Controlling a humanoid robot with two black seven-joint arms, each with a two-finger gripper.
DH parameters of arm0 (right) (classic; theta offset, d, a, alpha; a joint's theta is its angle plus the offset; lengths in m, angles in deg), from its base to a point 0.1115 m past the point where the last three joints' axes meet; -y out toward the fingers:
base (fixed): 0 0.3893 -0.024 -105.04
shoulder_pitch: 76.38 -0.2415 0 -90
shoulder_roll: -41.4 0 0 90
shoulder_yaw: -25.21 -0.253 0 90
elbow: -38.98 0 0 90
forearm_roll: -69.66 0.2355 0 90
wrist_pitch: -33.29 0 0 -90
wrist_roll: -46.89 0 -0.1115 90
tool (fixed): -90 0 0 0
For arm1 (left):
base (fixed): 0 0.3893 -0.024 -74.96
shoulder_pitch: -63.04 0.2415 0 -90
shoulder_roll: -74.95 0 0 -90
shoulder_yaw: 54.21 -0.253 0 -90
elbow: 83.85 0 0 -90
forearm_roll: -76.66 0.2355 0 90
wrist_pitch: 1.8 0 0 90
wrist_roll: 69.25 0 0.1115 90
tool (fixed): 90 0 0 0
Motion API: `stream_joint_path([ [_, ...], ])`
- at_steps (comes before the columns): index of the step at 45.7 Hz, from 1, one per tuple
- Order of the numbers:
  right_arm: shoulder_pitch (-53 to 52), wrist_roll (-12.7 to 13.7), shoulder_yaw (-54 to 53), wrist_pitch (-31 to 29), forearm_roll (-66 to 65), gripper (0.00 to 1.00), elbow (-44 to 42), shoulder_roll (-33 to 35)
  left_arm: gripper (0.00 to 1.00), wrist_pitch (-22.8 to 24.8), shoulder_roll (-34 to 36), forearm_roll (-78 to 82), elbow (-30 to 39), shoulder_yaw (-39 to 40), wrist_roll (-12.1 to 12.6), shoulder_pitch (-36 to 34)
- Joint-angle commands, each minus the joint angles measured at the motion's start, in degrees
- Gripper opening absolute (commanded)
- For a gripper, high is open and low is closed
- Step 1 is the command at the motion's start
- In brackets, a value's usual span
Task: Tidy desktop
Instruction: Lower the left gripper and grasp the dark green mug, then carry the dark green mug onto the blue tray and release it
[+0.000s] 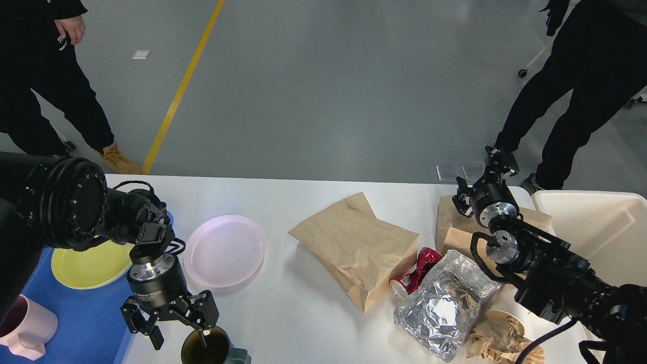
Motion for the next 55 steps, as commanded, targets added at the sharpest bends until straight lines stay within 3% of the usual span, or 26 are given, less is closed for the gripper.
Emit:
stream_joint_path([
  [1, 0.0, 0.0, 0.0, 0.0, -0.1, 1.0, 0.0, 0.0, 0.62, 0.0, -0.4, -0.1, -0.4, 0.0, 0.0, 0.7],
  [9, 0.0, 0.0, 0.0, 0.0, -0.1, 1.0, 0.0, 0.0, 0.33, 0.0, -1.8, -0.1, -1.1, 0.1, 0.0, 2.1],
  [18, 0.0, 0.0, 0.0, 0.0, 0.0, 1.0, 0.0, 0.0, 0.26, 0.0, -2.5, -0.1, -1.1, -0.1, 0.1, 2.9],
  [26, 0.0, 0.0, 0.0, 0.0, 0.0, 1.0, 0.0, 0.0, 0.01, 0.0, -2.5, -0.1, -1.1, 0.0, 0.0, 3.2],
  [41, 0.0, 0.0, 0.0, 0.0, -0.1, 1.0, -0.1, 0.0, 0.0, 0.0, -2.2, -0.1, -0.6, 0.0, -0.1, 1.7],
  [55, 0.0, 0.0, 0.0, 0.0, -0.1, 1.0, 0.0, 0.0, 0.0, 0.0, 0.4, 0.1, 0.7, -0.9, 0.0, -6.6],
])
